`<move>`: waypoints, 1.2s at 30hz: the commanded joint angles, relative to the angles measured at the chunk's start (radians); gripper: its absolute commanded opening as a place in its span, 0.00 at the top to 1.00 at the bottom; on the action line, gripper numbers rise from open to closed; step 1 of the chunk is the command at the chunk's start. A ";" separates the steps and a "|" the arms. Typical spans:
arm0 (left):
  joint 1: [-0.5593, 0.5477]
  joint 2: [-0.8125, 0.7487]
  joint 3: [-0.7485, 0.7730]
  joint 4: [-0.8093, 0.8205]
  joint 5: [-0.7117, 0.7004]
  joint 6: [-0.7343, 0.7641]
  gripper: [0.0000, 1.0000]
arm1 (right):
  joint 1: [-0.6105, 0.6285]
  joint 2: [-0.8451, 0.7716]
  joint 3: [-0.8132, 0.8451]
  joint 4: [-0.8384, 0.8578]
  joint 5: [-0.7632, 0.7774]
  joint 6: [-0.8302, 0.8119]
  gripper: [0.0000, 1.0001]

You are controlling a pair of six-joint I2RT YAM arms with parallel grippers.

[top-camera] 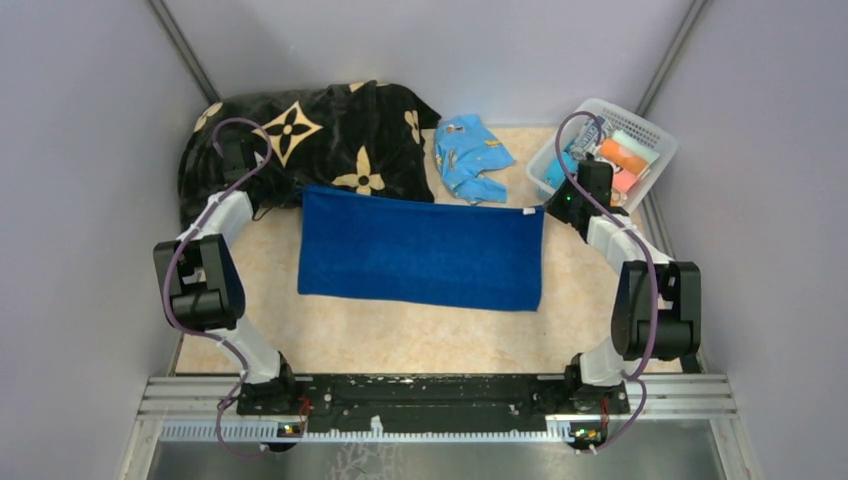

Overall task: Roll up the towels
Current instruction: Fold the towel at the center of the board.

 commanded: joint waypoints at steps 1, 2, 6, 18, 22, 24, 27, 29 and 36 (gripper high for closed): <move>0.017 -0.038 -0.008 -0.013 0.008 0.022 1.00 | -0.014 -0.026 0.030 0.019 -0.033 -0.022 1.00; 0.019 -0.047 -0.016 -0.021 0.003 0.022 1.00 | -0.014 -0.040 0.018 0.014 -0.038 -0.023 1.00; 0.050 -0.107 -0.089 -0.058 0.001 0.022 1.00 | -0.017 -0.105 -0.039 -0.035 -0.039 -0.024 1.00; 0.087 -0.350 -0.323 -0.184 -0.017 0.046 1.00 | -0.023 -0.354 -0.245 -0.190 -0.050 -0.004 1.00; 0.101 -0.424 -0.401 -0.215 -0.022 0.046 1.00 | -0.023 -0.415 -0.297 -0.240 -0.093 0.026 1.00; 0.112 -0.451 -0.435 -0.231 -0.022 0.050 1.00 | -0.023 -0.444 -0.324 -0.267 -0.109 0.041 1.00; 0.127 -0.484 -0.481 -0.250 -0.021 0.058 1.00 | -0.023 -0.497 -0.366 -0.312 -0.084 0.089 1.00; 0.143 -0.498 -0.511 -0.256 -0.018 0.058 1.00 | -0.024 -0.533 -0.398 -0.336 -0.074 0.125 1.00; 0.176 -0.520 -0.592 -0.237 0.030 0.049 1.00 | -0.031 -0.663 -0.469 -0.418 0.032 0.242 1.00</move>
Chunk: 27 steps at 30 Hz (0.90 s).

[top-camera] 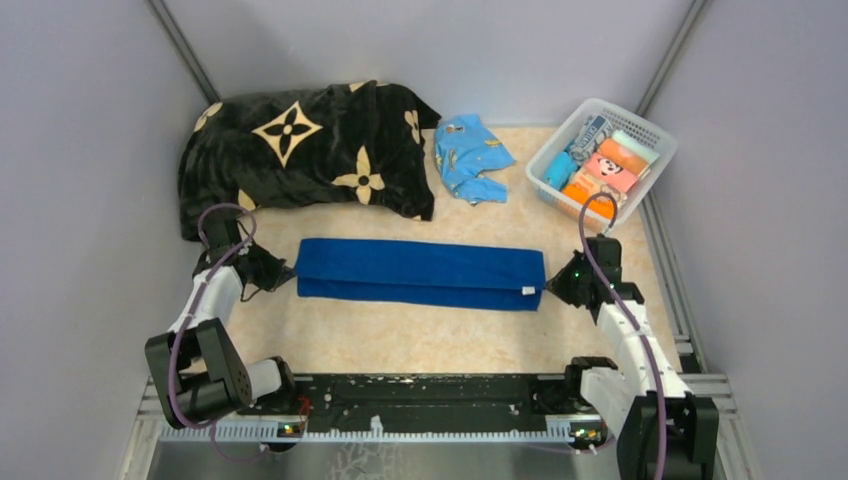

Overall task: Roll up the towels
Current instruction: Fold the towel at the center of the board.

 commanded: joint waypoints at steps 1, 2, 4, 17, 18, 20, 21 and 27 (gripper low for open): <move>0.016 -0.021 -0.033 0.007 0.030 0.009 1.00 | -0.020 -0.087 -0.025 -0.047 0.089 0.102 1.00; 0.016 -0.019 -0.039 0.008 0.035 0.007 1.00 | -0.020 -0.098 -0.034 -0.049 0.091 0.114 1.00; 0.017 -0.013 -0.056 0.019 0.053 0.002 1.00 | -0.021 -0.111 -0.050 -0.049 0.093 0.138 1.00; 0.027 -0.075 -0.020 -0.047 0.031 0.018 1.00 | -0.048 -0.093 -0.012 -0.058 0.130 0.115 1.00; 0.027 -0.081 -0.022 -0.057 0.029 0.018 1.00 | -0.047 -0.096 -0.016 -0.061 0.128 0.119 1.00; 0.028 -0.086 -0.029 -0.069 0.042 0.018 1.00 | -0.048 -0.101 -0.024 -0.066 0.118 0.128 1.00; 0.028 -0.086 -0.036 -0.075 0.046 0.019 1.00 | -0.048 -0.102 -0.028 -0.069 0.115 0.130 1.00; 0.028 -0.067 -0.097 -0.063 0.026 0.022 1.00 | -0.047 -0.101 -0.048 -0.091 0.117 0.136 1.00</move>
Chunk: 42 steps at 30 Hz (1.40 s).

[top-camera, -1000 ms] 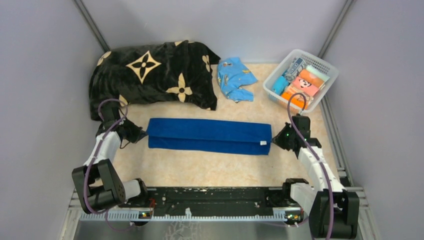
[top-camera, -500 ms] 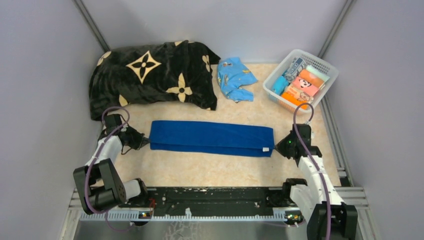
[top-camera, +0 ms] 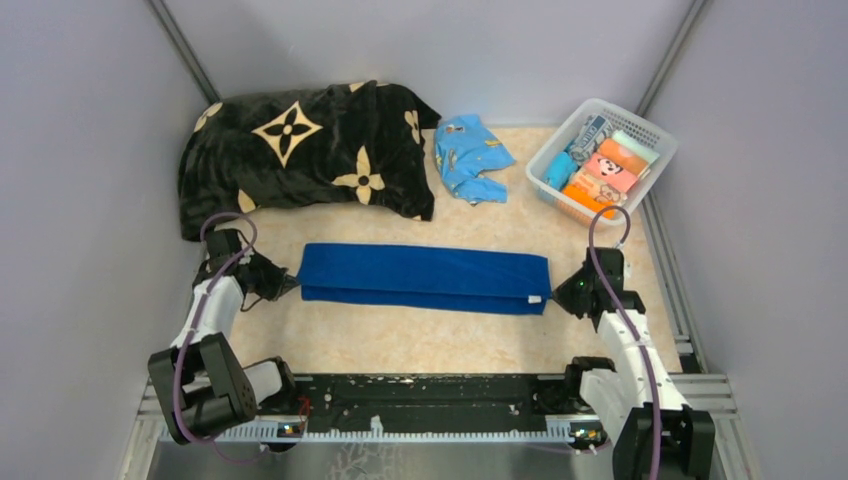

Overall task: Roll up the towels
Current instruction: Fold the towel at the center of the board.

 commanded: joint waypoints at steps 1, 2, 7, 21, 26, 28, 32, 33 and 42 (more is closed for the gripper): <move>0.010 0.020 -0.045 -0.006 -0.029 0.014 1.00 | -0.017 -0.008 0.013 -0.013 0.032 0.013 1.00; 0.010 0.030 -0.054 0.002 -0.033 0.012 1.00 | -0.017 -0.003 0.010 -0.017 0.036 0.016 1.00; 0.017 0.064 -0.079 0.029 -0.046 0.009 1.00 | -0.020 0.034 0.009 -0.019 0.058 0.017 1.00; 0.036 0.073 0.028 -0.015 -0.047 0.021 1.00 | -0.026 0.121 0.049 0.045 0.003 -0.029 1.00; 0.037 0.001 0.069 -0.090 -0.075 0.049 1.00 | -0.026 0.068 0.107 -0.031 0.047 -0.066 1.00; 0.036 -0.028 0.067 -0.110 -0.075 0.048 1.00 | -0.026 0.057 0.116 -0.060 0.045 -0.077 1.00; 0.038 -0.065 0.044 -0.128 -0.065 0.041 1.00 | -0.026 0.034 0.106 -0.093 0.004 -0.082 1.00; 0.038 -0.068 0.036 -0.127 -0.067 0.038 1.00 | -0.027 0.024 0.099 -0.099 -0.002 -0.082 1.00; 0.038 0.027 -0.065 -0.018 -0.070 0.015 1.00 | -0.026 0.039 0.018 -0.041 -0.011 -0.054 0.96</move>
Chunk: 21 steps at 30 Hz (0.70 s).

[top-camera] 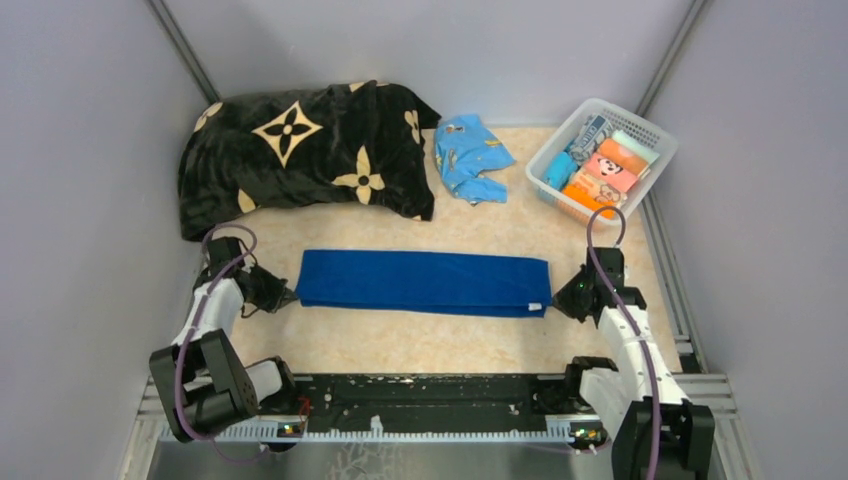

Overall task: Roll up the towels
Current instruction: Fold the towel at the center of the board.

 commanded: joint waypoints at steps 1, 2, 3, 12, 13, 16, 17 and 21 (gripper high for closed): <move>0.011 0.052 -0.051 0.077 -0.007 -0.013 1.00 | -0.014 0.029 -0.022 0.054 0.011 0.001 0.95; 0.010 0.060 -0.061 0.088 -0.003 -0.016 1.00 | -0.014 0.040 -0.029 0.061 0.011 -0.001 0.93; 0.011 0.063 -0.068 0.094 -0.007 -0.017 1.00 | -0.013 0.045 -0.035 0.068 0.005 -0.003 0.91; 0.010 0.026 -0.058 0.067 -0.023 -0.014 0.80 | -0.014 0.017 -0.038 0.097 -0.029 -0.032 0.59; 0.010 0.015 -0.049 0.055 -0.032 -0.012 0.76 | -0.013 0.008 -0.024 0.092 -0.021 -0.034 0.55; 0.010 -0.021 -0.006 0.014 -0.061 0.002 0.60 | -0.013 -0.014 0.030 0.081 0.014 -0.066 0.45; 0.010 -0.040 0.010 0.003 -0.068 0.006 0.55 | -0.013 -0.017 0.052 0.084 0.021 -0.088 0.42; 0.007 -0.083 0.066 0.002 -0.062 0.048 0.43 | -0.012 0.008 0.114 0.173 -0.090 -0.196 0.38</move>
